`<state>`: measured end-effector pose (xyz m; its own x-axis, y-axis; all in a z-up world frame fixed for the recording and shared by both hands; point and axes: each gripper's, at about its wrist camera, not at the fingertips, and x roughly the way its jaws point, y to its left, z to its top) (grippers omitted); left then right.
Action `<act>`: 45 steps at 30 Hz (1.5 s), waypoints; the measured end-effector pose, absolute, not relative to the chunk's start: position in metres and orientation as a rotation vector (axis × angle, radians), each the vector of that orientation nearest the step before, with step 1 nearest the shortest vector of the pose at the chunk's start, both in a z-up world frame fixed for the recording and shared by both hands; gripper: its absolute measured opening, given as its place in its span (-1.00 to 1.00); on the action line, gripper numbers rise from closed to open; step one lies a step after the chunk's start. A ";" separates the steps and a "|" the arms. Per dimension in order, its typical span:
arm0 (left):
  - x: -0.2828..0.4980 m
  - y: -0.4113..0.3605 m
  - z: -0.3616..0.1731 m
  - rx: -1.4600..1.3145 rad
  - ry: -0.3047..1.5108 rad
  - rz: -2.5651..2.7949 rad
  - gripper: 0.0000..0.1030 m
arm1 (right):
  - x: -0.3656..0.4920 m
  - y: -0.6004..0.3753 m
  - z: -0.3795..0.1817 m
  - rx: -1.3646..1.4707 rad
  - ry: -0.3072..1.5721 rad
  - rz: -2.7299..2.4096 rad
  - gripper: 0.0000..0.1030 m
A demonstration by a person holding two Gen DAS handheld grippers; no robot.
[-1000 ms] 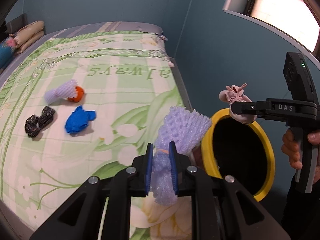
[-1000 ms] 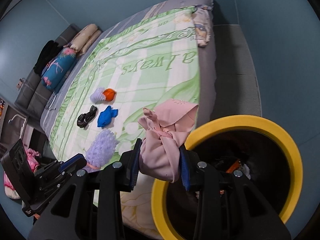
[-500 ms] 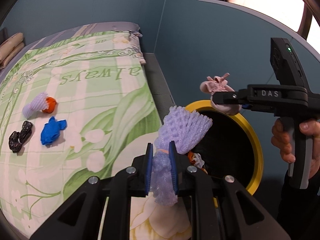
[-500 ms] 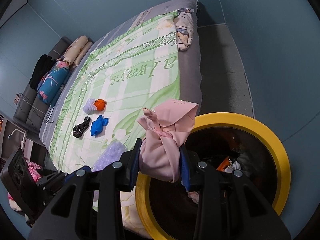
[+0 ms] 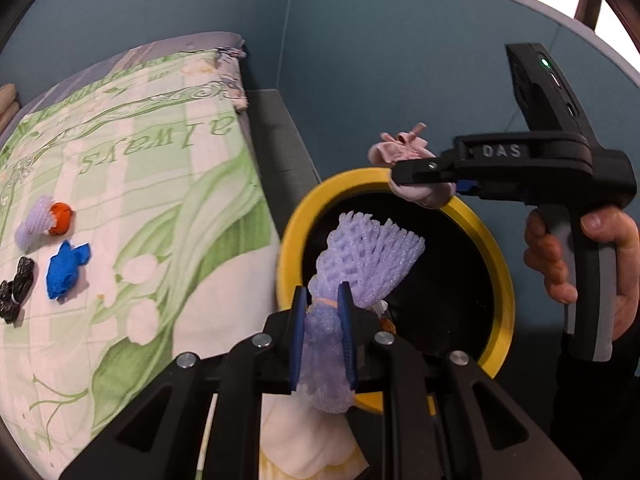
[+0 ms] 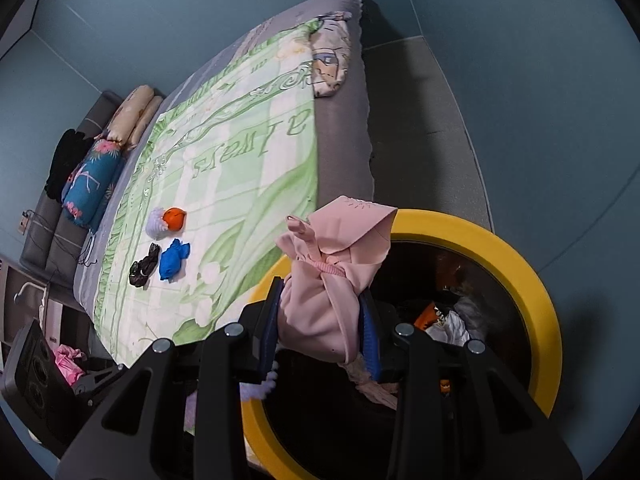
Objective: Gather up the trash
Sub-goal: 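Carry the lavender foam net and pink bag over the bin with both tools, then open both tools to drop the foam net and pink bag into the bin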
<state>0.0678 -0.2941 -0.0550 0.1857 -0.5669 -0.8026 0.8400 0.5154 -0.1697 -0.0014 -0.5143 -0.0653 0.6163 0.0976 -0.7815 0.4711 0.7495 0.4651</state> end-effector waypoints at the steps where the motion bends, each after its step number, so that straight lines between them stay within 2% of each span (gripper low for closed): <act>1: 0.065 -0.297 -0.056 0.349 0.952 -1.025 -0.70 | -0.002 -0.516 -0.068 0.715 0.898 -0.241 -0.36; 18: 0.041 -0.321 -0.079 0.414 1.003 -1.077 -0.69 | -0.009 -0.532 -0.089 0.774 0.899 -0.242 -0.31; 21: 0.038 -0.321 -0.078 0.415 0.996 -1.086 -0.62 | -0.010 -0.534 -0.088 0.781 0.891 -0.244 -0.23; 23: 0.037 -0.321 -0.078 0.415 0.993 -1.091 -0.55 | -0.012 -0.536 -0.087 0.784 0.882 -0.252 -0.18; 26: 0.036 -0.319 -0.076 0.410 0.987 -1.093 -0.34 | -0.014 -0.539 -0.085 0.794 0.869 -0.251 -0.10; 33: 0.037 -0.314 -0.071 0.401 0.962 -1.079 0.02 | -0.016 -0.543 -0.081 0.802 0.854 -0.256 -0.08; 40: 0.052 -0.301 -0.067 0.357 0.957 -1.039 0.28 | -0.014 -0.539 -0.078 0.793 0.848 -0.244 0.03; 45: 0.064 -0.287 -0.063 0.322 0.955 -1.001 0.40 | -0.008 -0.533 -0.073 0.770 0.849 -0.228 0.03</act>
<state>0.0643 -0.2867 -0.0631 0.1937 -0.5672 -0.8005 0.8262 0.5344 -0.1787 -0.0080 -0.5326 -0.0730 0.6557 0.1117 -0.7467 0.4708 0.7127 0.5200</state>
